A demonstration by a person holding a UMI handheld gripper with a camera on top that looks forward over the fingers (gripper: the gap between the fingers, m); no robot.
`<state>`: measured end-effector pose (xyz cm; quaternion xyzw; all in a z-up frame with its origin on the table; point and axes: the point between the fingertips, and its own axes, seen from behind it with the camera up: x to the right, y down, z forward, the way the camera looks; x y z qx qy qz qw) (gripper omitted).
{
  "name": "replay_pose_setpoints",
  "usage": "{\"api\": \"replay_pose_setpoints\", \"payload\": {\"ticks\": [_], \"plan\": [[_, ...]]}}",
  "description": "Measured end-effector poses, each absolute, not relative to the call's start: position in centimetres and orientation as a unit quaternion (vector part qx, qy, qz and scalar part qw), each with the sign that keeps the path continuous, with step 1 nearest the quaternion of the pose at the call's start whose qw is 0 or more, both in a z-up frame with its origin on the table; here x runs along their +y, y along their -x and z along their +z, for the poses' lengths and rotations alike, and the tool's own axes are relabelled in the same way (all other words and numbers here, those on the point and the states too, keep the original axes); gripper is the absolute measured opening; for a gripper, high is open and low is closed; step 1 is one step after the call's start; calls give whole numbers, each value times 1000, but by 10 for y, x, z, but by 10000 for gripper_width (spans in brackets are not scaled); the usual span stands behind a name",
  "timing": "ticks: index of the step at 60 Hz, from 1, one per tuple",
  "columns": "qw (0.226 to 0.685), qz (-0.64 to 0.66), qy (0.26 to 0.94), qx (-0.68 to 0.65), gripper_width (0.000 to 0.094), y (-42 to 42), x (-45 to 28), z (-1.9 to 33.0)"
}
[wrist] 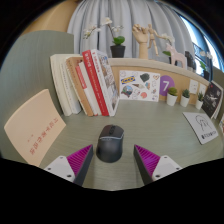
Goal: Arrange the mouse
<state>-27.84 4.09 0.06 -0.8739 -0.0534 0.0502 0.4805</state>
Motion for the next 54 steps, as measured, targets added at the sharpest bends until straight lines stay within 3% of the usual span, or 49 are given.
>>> {"api": "replay_pose_setpoints", "payload": {"ticks": [7,12,26,42,54], "plan": [[470,56,879,-54,735,287,64,-7],[467,59,881,-53,540,290,71,-7],[465,75,882,-27,368,289,73,-7],[449,61,890,-51,325,277,69,-3],[502,62,862,-14,327,179,69,86]]}}
